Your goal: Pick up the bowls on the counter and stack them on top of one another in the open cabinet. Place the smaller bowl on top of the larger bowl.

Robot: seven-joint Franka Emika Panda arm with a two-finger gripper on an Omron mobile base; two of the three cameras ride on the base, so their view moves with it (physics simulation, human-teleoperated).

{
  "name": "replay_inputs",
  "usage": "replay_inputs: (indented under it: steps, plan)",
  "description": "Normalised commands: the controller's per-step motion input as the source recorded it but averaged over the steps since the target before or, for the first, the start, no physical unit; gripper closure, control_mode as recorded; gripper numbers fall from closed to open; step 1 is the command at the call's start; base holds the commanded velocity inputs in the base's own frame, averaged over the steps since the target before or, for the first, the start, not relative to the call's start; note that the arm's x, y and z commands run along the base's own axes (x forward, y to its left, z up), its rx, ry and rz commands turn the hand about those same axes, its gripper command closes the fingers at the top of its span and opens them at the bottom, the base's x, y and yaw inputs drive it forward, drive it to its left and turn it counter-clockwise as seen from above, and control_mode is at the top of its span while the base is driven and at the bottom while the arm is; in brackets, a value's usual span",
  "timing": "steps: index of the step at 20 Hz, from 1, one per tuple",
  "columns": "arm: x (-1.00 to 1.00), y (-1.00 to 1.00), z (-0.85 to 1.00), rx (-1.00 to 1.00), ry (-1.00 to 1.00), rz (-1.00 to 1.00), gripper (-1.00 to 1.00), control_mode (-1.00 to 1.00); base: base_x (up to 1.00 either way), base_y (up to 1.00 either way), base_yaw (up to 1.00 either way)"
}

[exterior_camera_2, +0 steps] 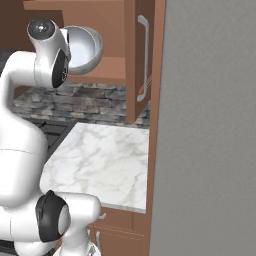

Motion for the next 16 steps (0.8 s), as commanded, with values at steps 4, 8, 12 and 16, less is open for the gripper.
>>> replay_inputs:
  steps: [4, 8, 12, 16]
  plan:
    - [0.33, 0.0, 0.0, 0.0, 0.05, 0.0, 1.0, -1.0, 0.0, 0.0, 0.0]
    - [0.31, 0.0, -0.04, -0.01, 0.05, 0.0, 1.0, -1.0, 0.0, 0.0, 0.0]
    - [0.35, 0.0, -0.01, 0.0, 0.03, -0.01, 1.0, -1.0, 0.0, 0.0, 0.0]
    - [0.4, 0.0, 0.0, 0.0, 0.0, -0.02, 1.0, -1.0, 0.0, 0.0, 0.0]
